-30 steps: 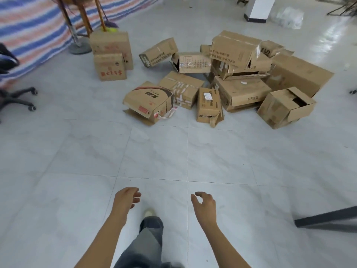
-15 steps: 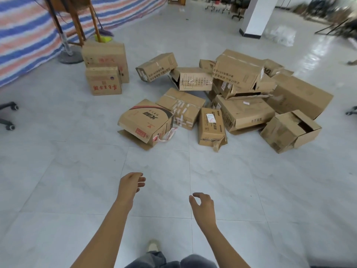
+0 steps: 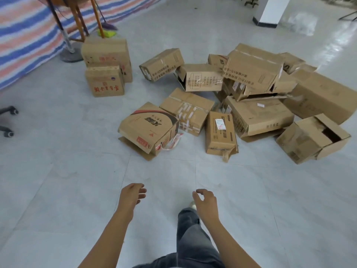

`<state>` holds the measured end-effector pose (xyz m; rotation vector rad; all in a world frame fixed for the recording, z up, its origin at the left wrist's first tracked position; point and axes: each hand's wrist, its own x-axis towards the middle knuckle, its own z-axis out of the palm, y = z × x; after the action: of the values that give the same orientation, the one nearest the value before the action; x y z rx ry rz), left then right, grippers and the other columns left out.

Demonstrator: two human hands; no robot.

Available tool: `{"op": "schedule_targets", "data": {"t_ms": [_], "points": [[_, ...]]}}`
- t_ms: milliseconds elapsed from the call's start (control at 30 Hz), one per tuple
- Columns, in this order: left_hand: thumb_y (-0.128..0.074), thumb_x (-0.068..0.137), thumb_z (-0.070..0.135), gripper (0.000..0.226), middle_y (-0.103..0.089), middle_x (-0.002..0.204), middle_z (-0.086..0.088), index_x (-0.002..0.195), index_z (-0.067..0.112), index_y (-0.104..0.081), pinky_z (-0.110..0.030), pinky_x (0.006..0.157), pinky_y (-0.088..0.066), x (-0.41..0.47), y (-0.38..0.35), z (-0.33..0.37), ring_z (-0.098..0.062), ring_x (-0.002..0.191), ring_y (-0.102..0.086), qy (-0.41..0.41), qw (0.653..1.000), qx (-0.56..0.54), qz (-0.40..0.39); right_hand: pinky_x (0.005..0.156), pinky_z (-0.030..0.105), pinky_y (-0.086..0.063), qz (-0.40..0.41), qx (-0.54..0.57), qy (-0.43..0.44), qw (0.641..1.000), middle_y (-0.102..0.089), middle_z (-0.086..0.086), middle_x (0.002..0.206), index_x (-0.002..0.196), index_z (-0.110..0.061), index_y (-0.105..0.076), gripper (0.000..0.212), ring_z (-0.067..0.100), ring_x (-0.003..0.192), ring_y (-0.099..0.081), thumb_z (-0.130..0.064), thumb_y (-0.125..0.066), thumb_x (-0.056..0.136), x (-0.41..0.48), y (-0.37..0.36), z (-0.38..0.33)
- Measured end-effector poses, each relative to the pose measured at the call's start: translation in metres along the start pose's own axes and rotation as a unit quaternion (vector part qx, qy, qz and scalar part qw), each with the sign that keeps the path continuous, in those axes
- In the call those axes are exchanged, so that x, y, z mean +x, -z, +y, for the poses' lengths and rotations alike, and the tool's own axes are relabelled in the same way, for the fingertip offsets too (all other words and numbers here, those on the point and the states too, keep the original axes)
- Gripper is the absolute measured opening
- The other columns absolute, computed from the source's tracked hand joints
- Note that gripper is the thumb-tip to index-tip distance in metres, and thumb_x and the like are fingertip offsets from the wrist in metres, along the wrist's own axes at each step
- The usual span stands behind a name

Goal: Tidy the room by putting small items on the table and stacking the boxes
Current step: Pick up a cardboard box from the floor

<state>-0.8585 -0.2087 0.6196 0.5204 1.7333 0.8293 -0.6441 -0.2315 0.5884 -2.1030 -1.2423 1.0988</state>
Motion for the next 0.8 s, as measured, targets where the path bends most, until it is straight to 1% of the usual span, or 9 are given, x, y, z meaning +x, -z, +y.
{"op": "schedule_targets", "data": {"t_ms": [133,233,367,500,633,733,800], "points": [[-0.051,0.092,0.008,0.013,-0.063,0.092,-0.015,0.098,0.000,-0.059,-0.029,0.066,-0.041,0.043,-0.051,0.047,-0.024,0.077,-0.057,-0.002,1.000,-0.009,0.018,0.099,0.028,-0.034,-0.004,0.000,0.037,0.999,-0.051,0.007,0.130,0.123,-0.012,-0.056,0.033,0.021,0.125,-0.041,-0.029,-0.047,0.095,0.084,0.029,-0.031],[-0.051,0.092,0.009,0.013,-0.064,0.092,-0.014,0.097,0.001,-0.059,-0.032,0.074,-0.042,0.068,-0.107,0.086,-0.024,0.079,-0.058,-0.008,1.000,0.002,0.001,0.101,0.030,-0.034,0.012,0.000,0.047,0.999,-0.051,0.007,0.130,0.123,-0.012,-0.056,0.034,0.022,0.126,-0.041,-0.030,-0.048,0.095,0.148,0.069,-0.048],[-0.053,0.091,0.011,0.011,-0.064,0.082,-0.010,0.085,0.005,-0.060,-0.029,0.067,-0.041,0.088,-0.186,0.129,-0.021,0.072,-0.058,-0.018,0.998,0.032,-0.050,0.102,0.033,-0.037,0.052,0.043,0.007,0.998,-0.053,0.008,0.128,0.121,-0.011,-0.057,0.032,0.022,0.123,-0.044,-0.027,-0.049,0.095,0.213,0.122,-0.049],[-0.054,0.091,0.010,0.012,-0.064,0.081,-0.010,0.081,0.008,-0.059,-0.030,0.069,-0.042,0.108,-0.244,0.156,-0.020,0.072,-0.058,-0.013,0.994,0.063,-0.083,0.101,0.032,-0.036,0.040,0.040,-0.044,0.997,-0.054,0.008,0.127,0.121,-0.010,-0.057,0.032,0.021,0.122,-0.045,-0.026,-0.049,0.095,0.248,0.146,-0.032],[-0.050,0.093,0.009,0.010,-0.063,0.086,-0.012,0.090,0.004,-0.058,-0.033,0.079,-0.042,0.135,-0.293,0.176,-0.024,0.080,-0.058,0.015,0.990,0.098,-0.101,0.099,0.030,-0.036,0.056,0.048,-0.087,0.993,-0.054,0.008,0.127,0.123,-0.010,-0.056,0.034,0.021,0.122,-0.045,-0.026,-0.047,0.095,0.276,0.169,-0.013],[-0.050,0.093,0.009,0.012,-0.063,0.092,-0.014,0.096,0.001,-0.058,-0.034,0.078,-0.042,0.160,-0.337,0.197,-0.025,0.081,-0.057,0.018,0.985,0.129,-0.117,0.099,0.031,-0.038,0.088,0.063,-0.123,0.986,-0.055,0.009,0.128,0.124,-0.009,-0.056,0.034,0.022,0.121,-0.047,-0.026,-0.047,0.096,0.308,0.191,-0.006],[-0.051,0.093,0.011,0.013,-0.063,0.097,-0.015,0.099,0.001,-0.058,-0.036,0.082,-0.044,0.177,-0.370,0.216,-0.027,0.085,-0.058,0.020,0.981,0.145,-0.129,0.100,0.032,-0.039,0.113,0.065,-0.138,0.982,-0.054,0.009,0.129,0.125,-0.009,-0.055,0.035,0.022,0.121,-0.047,-0.027,-0.046,0.096,0.332,0.207,-0.006]]}}
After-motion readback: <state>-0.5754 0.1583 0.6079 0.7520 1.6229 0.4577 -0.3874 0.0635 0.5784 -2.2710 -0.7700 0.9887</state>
